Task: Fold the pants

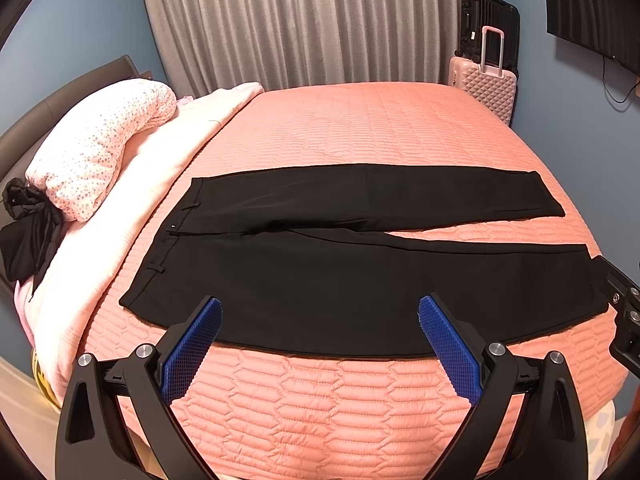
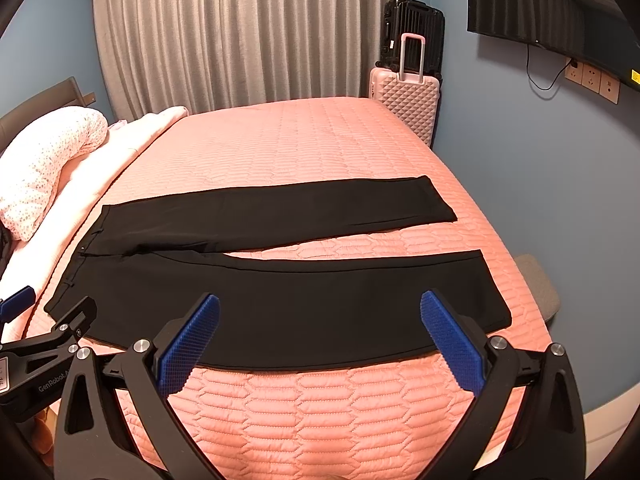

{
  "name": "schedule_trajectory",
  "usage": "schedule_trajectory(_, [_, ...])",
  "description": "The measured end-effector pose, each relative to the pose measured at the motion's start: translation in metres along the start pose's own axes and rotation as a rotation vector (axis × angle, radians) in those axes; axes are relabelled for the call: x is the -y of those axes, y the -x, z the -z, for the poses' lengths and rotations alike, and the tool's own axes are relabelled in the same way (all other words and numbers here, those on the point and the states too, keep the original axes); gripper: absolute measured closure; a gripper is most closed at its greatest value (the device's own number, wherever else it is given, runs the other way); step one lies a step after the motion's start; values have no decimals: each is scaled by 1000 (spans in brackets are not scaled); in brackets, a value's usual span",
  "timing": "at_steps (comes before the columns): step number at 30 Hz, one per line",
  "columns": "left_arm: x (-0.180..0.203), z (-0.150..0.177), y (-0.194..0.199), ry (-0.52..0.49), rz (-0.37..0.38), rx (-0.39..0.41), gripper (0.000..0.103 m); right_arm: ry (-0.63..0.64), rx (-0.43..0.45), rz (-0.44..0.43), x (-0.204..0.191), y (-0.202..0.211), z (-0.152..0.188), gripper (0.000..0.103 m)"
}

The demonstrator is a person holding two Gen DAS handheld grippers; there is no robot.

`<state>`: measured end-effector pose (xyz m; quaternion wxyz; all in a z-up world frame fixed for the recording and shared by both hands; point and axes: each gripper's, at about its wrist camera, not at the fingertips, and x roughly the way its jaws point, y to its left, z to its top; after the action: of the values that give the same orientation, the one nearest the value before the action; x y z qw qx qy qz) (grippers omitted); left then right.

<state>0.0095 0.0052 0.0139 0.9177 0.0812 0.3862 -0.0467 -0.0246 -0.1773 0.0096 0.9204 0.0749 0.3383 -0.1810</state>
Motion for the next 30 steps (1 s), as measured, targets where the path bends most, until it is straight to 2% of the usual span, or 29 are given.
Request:
schedule_trajectory(27, [3, 1, -1, -4, 4, -2, 6, 10, -9, -7, -4, -1, 0, 5])
schedule_trajectory(30, [3, 1, -3, -2, 7, -7, 5, 30, -11, -55, -2, -6, 2, 5])
